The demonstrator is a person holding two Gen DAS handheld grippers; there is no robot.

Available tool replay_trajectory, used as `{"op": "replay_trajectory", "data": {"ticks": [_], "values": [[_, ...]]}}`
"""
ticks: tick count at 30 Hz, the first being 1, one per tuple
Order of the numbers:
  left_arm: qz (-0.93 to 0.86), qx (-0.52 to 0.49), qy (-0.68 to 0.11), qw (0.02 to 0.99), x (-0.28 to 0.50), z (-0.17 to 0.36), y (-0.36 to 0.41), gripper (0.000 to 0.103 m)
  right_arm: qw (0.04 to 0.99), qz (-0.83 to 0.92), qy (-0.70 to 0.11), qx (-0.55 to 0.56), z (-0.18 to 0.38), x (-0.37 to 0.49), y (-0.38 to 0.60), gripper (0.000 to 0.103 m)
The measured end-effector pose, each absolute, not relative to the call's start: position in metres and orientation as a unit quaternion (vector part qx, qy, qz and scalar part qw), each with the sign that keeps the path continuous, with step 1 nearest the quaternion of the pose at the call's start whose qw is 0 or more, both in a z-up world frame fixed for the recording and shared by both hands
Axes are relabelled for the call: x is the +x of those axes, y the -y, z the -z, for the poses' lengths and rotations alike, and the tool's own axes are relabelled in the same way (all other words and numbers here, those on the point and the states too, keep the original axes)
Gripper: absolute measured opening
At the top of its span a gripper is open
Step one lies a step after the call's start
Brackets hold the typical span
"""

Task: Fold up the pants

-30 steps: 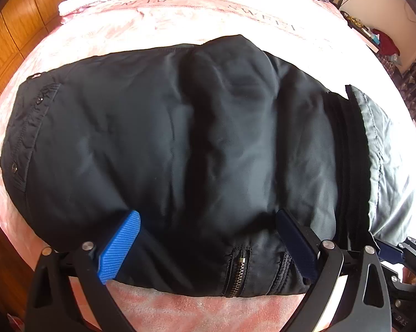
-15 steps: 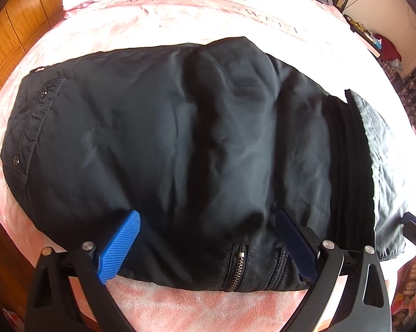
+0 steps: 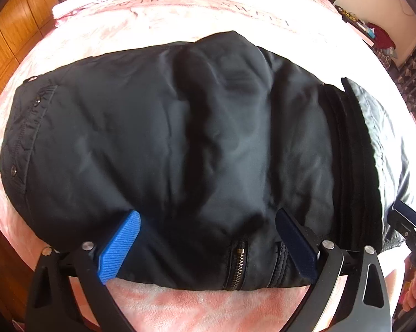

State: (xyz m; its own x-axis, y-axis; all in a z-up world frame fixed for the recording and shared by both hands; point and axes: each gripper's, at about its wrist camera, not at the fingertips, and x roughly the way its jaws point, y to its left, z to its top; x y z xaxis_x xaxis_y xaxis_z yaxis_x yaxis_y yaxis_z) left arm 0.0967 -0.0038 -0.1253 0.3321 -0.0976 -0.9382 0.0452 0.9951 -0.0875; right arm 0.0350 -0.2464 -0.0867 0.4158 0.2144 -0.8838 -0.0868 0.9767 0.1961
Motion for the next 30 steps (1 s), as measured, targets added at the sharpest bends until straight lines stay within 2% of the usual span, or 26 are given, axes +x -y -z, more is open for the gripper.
{"op": "replay_trajectory", "data": {"ticks": [4, 16, 20, 25, 30], "values": [[0.025, -0.049, -0.567, 0.822, 0.088, 0.115, -0.024, 0.099, 0.841, -0.121, -0.521, 0.078, 0.073, 0.038, 0.24, 0.045], [-0.029, -0.128, -0.564, 0.815, 0.066, 0.112, -0.107, 0.097, 0.832, -0.152, -0.531, 0.059, 0.079, 0.047, 0.199, 0.046], [-0.055, -0.183, -0.556, 0.809, 0.054, 0.115, -0.156, 0.097, 0.832, -0.151, -0.531, 0.061, 0.08, 0.054, 0.197, 0.046], [-0.095, -0.243, -0.557, 0.788, 0.043, 0.125, -0.207, 0.087, 0.83, -0.149, -0.534, 0.053, 0.083, 0.066, 0.191, 0.046], [-0.09, -0.336, -0.555, 0.755, 0.046, 0.143, -0.242, 0.087, 0.827, -0.145, -0.541, 0.058, 0.092, 0.07, 0.192, 0.047]]}}
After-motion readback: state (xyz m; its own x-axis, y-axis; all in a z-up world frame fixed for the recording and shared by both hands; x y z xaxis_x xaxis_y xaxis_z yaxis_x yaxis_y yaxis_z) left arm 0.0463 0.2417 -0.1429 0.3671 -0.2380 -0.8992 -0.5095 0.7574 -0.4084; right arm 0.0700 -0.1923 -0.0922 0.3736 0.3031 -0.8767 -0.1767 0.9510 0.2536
